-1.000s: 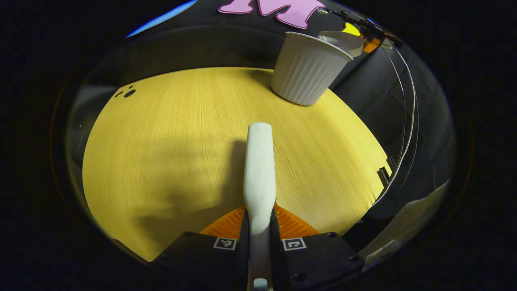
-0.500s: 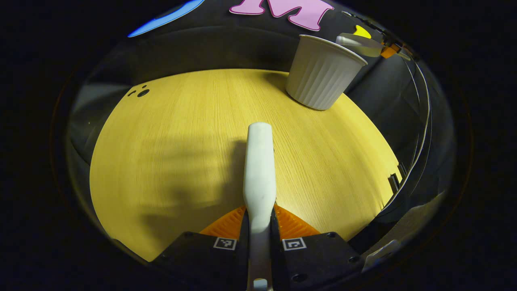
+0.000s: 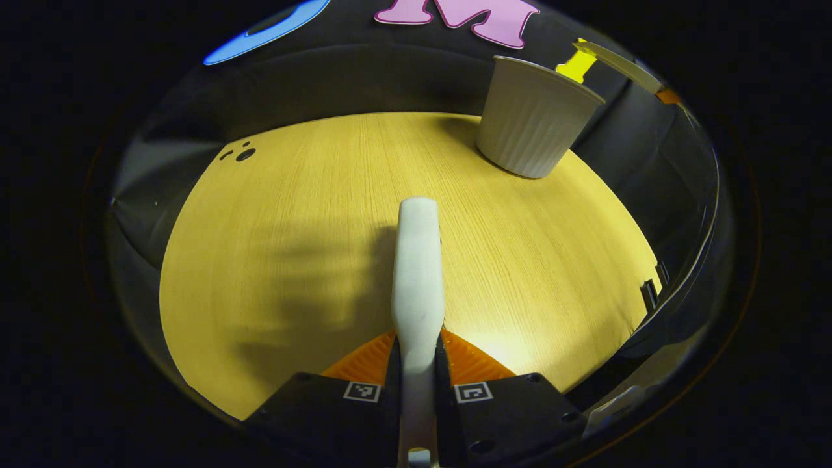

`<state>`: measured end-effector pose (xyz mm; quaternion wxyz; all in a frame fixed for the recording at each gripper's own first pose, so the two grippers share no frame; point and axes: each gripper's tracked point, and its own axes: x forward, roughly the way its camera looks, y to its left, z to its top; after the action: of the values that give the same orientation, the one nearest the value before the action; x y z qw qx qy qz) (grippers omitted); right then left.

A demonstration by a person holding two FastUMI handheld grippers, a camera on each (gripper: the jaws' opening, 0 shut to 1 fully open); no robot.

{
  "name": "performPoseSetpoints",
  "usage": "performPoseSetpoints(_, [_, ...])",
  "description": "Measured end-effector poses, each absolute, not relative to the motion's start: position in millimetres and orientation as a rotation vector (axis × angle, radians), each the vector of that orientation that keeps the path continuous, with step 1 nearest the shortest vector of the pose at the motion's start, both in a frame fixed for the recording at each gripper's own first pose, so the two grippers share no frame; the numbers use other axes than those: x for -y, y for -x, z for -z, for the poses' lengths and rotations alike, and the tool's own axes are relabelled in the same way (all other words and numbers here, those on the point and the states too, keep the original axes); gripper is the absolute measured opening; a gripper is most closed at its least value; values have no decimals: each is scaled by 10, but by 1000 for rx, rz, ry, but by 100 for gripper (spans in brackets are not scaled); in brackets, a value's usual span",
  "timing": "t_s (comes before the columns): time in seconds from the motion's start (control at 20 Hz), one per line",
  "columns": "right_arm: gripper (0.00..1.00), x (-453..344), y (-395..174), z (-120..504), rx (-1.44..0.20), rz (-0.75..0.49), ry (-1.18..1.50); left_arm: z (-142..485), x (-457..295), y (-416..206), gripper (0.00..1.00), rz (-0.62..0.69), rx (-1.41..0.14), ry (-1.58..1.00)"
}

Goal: Pick up the small broom and dustpan from the desktop, sweep the trash into the dustpan with the broom, and then empty the trash into the garbage bin.

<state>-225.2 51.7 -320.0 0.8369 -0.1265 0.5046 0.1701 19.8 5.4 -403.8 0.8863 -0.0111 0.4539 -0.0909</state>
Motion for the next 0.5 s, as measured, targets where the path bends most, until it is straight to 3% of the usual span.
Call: performPoseSetpoints(0.5, [36, -1487, 3862, 4343, -1237, -488, 101, 4118, -269, -226, 27, 117, -962, -72])
